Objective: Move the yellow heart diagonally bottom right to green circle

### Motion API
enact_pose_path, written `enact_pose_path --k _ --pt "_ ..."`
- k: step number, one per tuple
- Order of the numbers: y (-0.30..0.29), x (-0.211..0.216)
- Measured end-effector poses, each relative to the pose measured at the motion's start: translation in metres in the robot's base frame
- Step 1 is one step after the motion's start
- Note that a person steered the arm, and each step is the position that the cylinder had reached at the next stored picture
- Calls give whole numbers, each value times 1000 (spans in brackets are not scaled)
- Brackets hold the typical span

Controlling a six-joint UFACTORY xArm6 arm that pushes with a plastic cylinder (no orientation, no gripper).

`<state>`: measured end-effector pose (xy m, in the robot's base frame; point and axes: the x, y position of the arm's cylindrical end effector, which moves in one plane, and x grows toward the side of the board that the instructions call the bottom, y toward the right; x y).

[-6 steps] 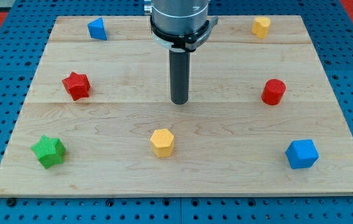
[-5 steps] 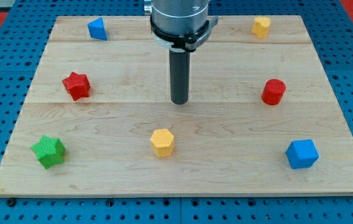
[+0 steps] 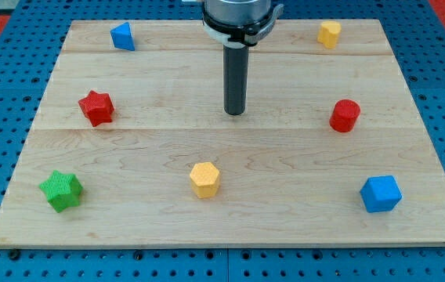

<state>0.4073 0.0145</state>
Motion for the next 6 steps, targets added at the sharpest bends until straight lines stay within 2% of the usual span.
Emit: enact_pose_path --k 6 --pt "15 -7"
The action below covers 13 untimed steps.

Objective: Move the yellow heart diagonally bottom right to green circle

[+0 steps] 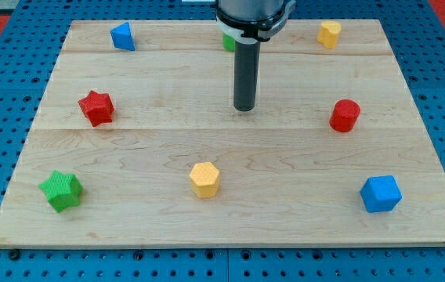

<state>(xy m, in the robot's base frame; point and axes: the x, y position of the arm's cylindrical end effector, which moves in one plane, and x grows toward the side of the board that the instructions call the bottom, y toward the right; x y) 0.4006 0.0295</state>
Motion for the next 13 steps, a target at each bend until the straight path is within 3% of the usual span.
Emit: enact_pose_path --k 5,7,9,11,13 --pt "11 2" --pt "54 2" --pt "98 -67" --pt "229 -157" --pt "237 -202"
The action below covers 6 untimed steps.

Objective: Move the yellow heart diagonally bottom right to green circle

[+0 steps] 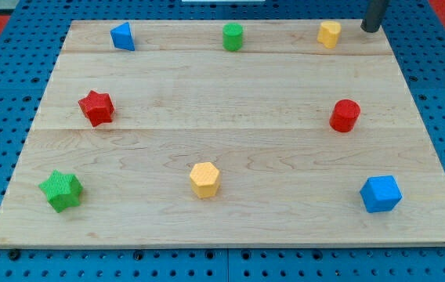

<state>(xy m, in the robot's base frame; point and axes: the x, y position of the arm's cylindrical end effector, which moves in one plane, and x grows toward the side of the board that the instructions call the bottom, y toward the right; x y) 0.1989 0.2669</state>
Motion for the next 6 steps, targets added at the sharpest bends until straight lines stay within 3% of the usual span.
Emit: enact_pose_path --k 1,3,4,5,6 --pt "-30 -7" --pt "-111 65" --pt "-99 23" --pt "-97 66" --pt "-88 70"
